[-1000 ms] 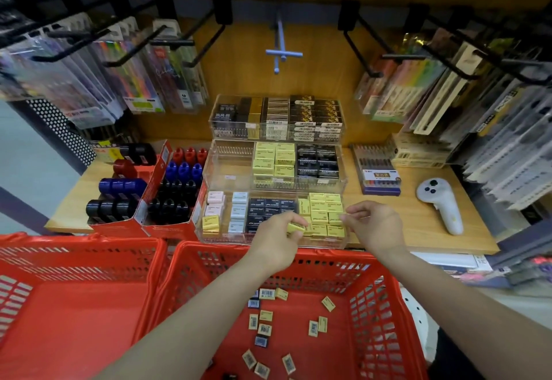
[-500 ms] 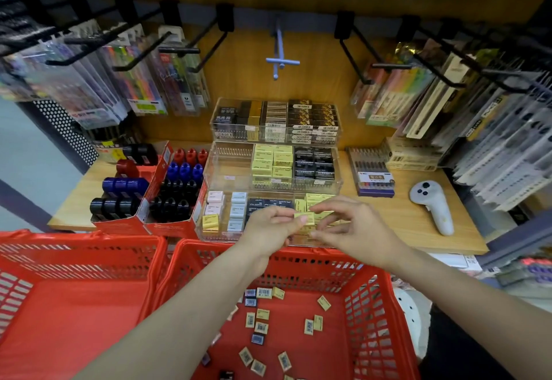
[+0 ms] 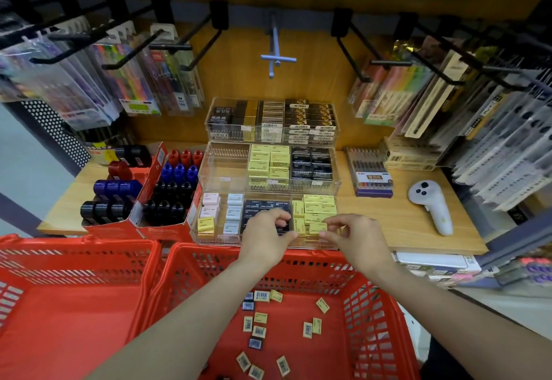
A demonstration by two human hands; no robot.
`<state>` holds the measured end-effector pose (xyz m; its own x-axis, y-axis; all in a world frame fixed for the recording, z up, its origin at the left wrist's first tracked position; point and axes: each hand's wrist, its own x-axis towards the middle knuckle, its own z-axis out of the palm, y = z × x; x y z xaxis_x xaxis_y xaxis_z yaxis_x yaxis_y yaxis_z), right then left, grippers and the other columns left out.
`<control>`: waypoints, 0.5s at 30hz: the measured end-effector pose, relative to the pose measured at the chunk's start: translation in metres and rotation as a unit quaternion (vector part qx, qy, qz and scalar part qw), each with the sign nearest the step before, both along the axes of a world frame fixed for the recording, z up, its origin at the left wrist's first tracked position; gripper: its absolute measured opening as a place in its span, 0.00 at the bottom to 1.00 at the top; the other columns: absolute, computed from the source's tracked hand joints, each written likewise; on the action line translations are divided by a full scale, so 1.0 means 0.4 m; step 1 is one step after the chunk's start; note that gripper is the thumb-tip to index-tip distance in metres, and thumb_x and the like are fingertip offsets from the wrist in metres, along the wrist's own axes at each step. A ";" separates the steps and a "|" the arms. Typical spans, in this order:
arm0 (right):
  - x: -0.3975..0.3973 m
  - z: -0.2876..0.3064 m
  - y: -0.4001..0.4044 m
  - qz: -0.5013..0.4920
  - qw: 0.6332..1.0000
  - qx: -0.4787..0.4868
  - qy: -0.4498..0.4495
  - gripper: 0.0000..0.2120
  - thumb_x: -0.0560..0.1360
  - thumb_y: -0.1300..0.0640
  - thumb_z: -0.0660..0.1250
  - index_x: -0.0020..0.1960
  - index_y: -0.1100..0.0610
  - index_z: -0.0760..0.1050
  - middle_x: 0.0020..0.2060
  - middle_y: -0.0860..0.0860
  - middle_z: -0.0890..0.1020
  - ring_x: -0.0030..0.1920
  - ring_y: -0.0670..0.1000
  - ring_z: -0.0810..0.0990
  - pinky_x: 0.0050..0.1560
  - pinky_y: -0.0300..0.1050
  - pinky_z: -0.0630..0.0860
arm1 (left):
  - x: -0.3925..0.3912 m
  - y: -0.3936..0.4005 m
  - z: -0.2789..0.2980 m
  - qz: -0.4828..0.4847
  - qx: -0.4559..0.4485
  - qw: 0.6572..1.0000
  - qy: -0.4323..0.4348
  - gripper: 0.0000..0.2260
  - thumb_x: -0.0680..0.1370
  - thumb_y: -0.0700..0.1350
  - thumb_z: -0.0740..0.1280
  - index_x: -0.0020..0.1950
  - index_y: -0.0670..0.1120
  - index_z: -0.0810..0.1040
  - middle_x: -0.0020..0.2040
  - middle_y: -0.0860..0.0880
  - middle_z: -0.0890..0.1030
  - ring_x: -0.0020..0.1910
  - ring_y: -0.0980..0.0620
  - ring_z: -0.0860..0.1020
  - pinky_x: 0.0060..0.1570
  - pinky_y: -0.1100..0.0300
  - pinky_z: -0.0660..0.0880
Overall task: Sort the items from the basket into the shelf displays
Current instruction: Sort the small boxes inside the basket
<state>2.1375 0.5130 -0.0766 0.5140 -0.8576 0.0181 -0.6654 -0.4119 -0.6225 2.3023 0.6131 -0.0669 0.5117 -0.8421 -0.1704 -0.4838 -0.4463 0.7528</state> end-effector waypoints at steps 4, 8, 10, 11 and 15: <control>0.027 -0.020 0.009 -0.039 0.999 0.004 0.007 0.12 0.70 0.50 0.77 0.52 0.50 0.83 0.39 0.41 0.82 0.35 0.35 0.74 0.36 0.26 0.66 | -0.004 -0.019 -0.015 -0.018 0.001 1.000 -0.014 0.18 0.76 0.47 0.74 0.65 0.52 0.79 0.55 0.53 0.81 0.46 0.54 0.76 0.51 0.59 0.75; 0.039 -0.029 0.018 -0.052 0.999 -0.001 0.012 0.07 0.70 0.49 0.77 0.44 0.48 0.81 0.38 0.42 0.83 0.34 0.35 0.75 0.33 0.26 0.65 | 0.000 -0.025 -0.027 -0.027 0.014 0.999 -0.018 0.16 0.76 0.45 0.73 0.64 0.52 0.80 0.55 0.53 0.82 0.45 0.56 0.76 0.47 0.63 0.71; 0.039 -0.025 0.018 -0.044 0.999 0.002 0.019 0.06 0.70 0.49 0.77 0.43 0.48 0.81 0.39 0.41 0.83 0.35 0.36 0.75 0.33 0.25 0.64 | 0.006 -0.028 -0.027 -0.030 0.017 0.999 -0.002 0.14 0.77 0.43 0.72 0.63 0.52 0.80 0.55 0.53 0.82 0.43 0.58 0.75 0.46 0.66 0.71; 0.037 -0.018 0.017 -0.040 0.999 0.000 0.025 0.06 0.70 0.50 0.76 0.43 0.49 0.81 0.40 0.41 0.82 0.36 0.36 0.75 0.34 0.24 0.64 | 0.007 -0.029 -0.024 -0.030 0.016 0.999 0.019 0.15 0.77 0.41 0.71 0.62 0.52 0.79 0.55 0.54 0.81 0.41 0.58 0.75 0.44 0.67 0.71; 0.024 0.046 0.006 -0.015 0.999 0.036 -0.004 0.01 0.74 0.57 0.72 0.44 0.51 0.81 0.42 0.45 0.82 0.34 0.39 0.78 0.35 0.23 0.69 | 0.007 -0.012 0.014 -0.027 -0.009 0.981 0.193 0.23 0.76 0.31 0.63 0.63 0.56 0.70 0.59 0.53 0.76 0.51 0.58 0.75 0.41 0.67 0.73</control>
